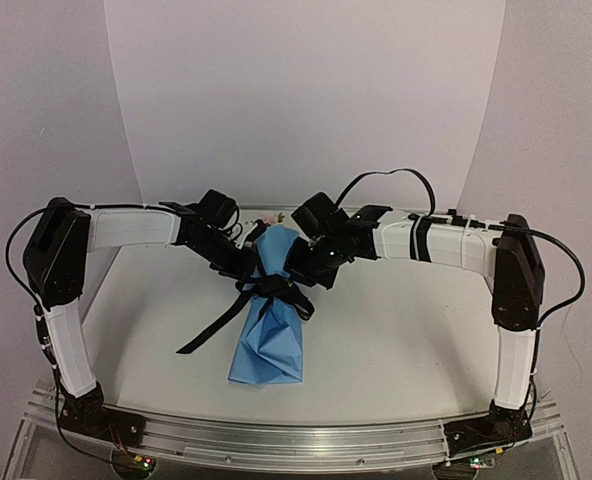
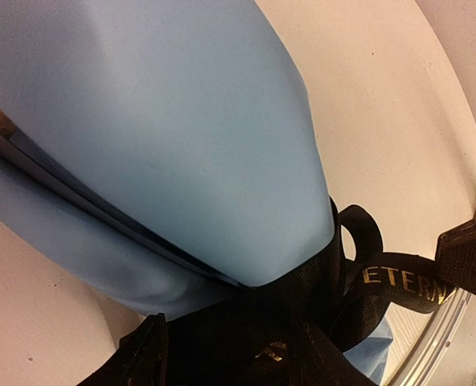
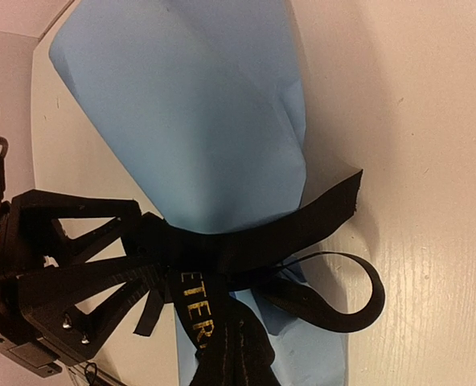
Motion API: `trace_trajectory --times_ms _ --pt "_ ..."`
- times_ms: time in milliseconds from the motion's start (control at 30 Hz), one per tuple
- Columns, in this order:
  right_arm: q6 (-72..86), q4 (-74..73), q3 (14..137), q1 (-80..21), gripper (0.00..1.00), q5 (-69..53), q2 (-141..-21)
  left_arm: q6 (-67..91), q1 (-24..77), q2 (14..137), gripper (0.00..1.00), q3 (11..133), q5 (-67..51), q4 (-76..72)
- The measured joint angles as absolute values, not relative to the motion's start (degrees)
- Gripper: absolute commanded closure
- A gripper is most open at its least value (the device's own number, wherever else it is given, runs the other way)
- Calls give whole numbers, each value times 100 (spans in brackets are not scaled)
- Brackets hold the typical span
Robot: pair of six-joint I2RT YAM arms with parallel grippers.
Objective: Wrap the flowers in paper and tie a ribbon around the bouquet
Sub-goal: Cross the right side of the half-tied ribbon on the folded bouquet.
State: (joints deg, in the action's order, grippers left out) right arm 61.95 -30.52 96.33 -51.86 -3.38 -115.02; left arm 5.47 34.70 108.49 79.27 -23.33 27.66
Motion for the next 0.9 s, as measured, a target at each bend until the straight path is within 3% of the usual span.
trace_trajectory --times_ms 233,433,500,700,900 --pt "6195 -3052 9633 -5190 100 -338 -11502 475 3546 11056 54 8147 -2194 2811" --pt "6196 -3052 9633 -5205 100 -338 -11502 450 3586 11135 80 8178 -2014 2860" --pt "6198 -3052 9633 -5207 100 -337 -11502 480 3597 11135 85 8178 -1961 2851" --pt "6198 -3052 9630 -5216 100 -319 -11502 561 3597 11067 96 8069 -1877 2657" --pt "6198 -3053 9563 -5216 100 -271 -11502 733 3576 10507 100 7562 -1781 2328"
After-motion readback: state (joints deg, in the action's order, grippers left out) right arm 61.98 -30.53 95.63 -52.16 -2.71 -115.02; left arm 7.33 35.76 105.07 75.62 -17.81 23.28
